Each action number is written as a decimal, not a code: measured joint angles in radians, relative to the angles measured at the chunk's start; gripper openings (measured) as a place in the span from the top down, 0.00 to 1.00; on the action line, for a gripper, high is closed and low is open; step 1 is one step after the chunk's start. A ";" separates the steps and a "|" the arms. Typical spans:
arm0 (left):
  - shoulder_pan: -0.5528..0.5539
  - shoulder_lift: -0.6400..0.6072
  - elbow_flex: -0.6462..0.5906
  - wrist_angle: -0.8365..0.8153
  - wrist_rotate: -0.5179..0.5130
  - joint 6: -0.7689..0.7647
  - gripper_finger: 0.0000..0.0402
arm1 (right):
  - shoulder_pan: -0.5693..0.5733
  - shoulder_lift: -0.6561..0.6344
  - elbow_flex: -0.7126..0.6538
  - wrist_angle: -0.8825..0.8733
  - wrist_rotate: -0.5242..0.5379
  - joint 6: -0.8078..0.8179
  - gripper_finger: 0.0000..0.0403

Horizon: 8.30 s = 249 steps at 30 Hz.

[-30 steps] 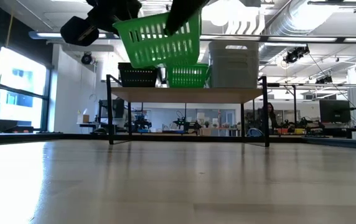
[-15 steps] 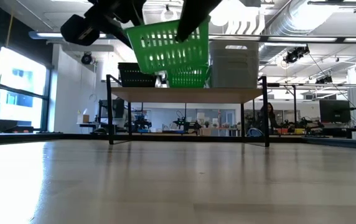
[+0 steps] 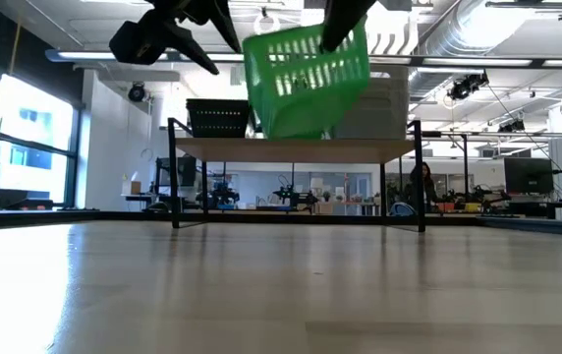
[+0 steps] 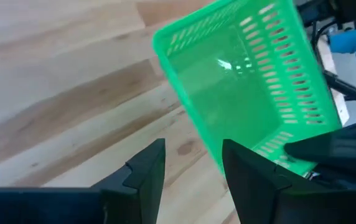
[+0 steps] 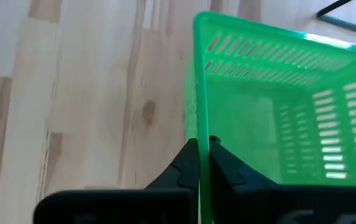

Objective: Stack baskets on shelf by color
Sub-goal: Stack the green bin on top of the stacked green bins on the shelf, then return to Home Position

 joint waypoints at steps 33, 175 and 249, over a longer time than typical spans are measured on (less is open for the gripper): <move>0.183 -0.190 -0.002 0.002 0.064 0.616 0.64 | -0.395 -0.323 -0.011 0.251 -0.062 -0.458 1.00; 0.106 -1.427 -1.118 0.466 0.116 0.930 0.64 | -0.500 -0.615 -0.060 0.189 -0.001 -0.116 0.74; 0.106 -1.423 -1.118 0.488 0.115 0.965 0.64 | -0.208 -1.983 -1.878 1.138 -0.117 0.143 0.74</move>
